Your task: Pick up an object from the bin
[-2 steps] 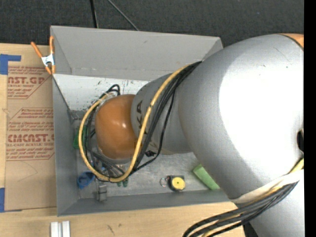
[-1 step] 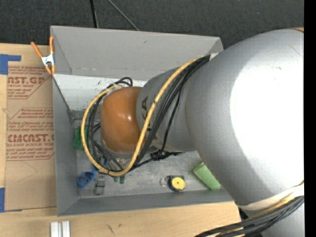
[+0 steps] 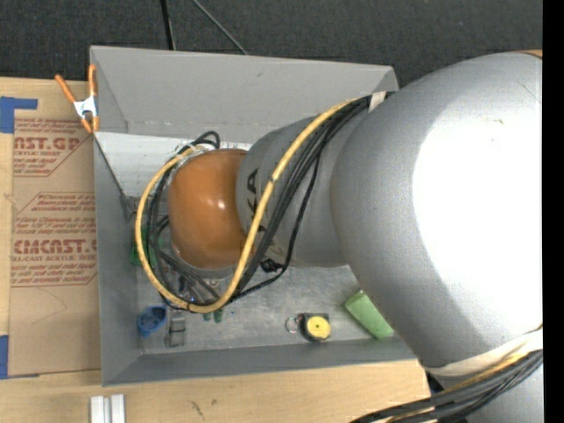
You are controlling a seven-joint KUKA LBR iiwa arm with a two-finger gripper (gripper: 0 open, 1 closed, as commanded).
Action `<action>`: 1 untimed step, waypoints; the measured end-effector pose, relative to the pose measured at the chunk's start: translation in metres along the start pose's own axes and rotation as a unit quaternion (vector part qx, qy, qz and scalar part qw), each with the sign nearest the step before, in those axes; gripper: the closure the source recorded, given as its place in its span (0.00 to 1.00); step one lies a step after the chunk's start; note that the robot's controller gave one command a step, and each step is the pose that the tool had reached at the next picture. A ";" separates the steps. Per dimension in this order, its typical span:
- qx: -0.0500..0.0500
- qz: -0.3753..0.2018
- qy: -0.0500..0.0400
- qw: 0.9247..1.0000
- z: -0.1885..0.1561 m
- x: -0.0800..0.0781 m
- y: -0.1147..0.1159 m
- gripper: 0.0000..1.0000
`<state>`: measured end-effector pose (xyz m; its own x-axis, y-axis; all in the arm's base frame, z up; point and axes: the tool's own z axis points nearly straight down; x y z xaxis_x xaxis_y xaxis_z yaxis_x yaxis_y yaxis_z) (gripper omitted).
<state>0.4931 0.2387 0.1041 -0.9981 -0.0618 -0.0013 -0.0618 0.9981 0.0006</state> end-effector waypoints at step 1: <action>0.000 -0.083 0.001 0.997 0.035 -0.001 0.007 0.00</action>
Offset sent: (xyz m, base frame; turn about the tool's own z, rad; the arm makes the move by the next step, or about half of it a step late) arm 0.0006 0.0065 -0.0341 -0.1650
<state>0.4933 0.2458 0.0688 -0.9741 -0.2263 0.0001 -0.2263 0.9741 0.0000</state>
